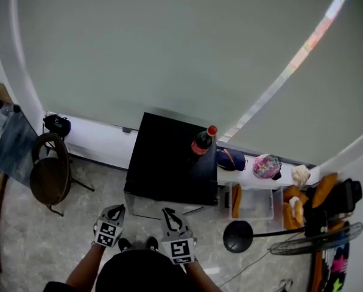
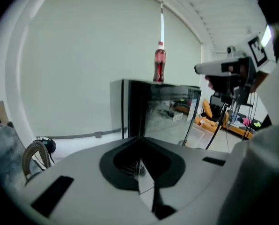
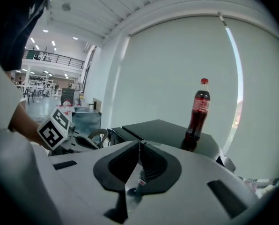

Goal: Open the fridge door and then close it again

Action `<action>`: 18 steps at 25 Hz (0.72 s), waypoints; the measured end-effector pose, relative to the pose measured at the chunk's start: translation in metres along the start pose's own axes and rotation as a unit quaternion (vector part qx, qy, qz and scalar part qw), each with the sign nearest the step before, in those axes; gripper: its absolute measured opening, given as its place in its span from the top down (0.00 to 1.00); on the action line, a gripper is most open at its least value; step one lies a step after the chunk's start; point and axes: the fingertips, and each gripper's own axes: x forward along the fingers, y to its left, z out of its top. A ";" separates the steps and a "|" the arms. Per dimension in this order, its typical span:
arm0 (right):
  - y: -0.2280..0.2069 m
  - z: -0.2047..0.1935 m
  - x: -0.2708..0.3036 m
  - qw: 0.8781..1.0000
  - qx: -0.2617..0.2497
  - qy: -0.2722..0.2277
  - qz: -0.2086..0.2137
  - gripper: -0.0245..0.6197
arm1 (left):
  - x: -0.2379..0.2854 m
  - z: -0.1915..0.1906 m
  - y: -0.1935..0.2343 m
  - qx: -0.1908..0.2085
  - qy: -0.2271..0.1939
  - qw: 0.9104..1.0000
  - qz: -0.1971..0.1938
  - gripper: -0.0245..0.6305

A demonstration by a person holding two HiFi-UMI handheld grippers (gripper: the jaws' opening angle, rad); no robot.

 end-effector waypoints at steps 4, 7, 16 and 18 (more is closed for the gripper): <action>-0.015 0.004 -0.042 1.000 0.000 -0.002 -0.024 0.94 | -0.049 0.056 -0.025 -0.011 -0.093 0.996 -0.007 0.95; -0.026 0.018 -0.076 0.999 0.012 -0.014 -0.040 0.94 | -0.081 0.098 -0.042 -0.005 -0.142 0.990 -0.009 0.95; -0.052 0.041 -0.139 0.989 0.063 -0.092 -0.100 0.94 | -0.141 0.171 -0.069 0.026 -0.217 0.976 0.004 0.95; -0.059 0.037 -0.145 0.987 0.071 -0.094 -0.113 0.94 | -0.143 0.174 -0.072 0.041 -0.215 0.976 0.013 0.95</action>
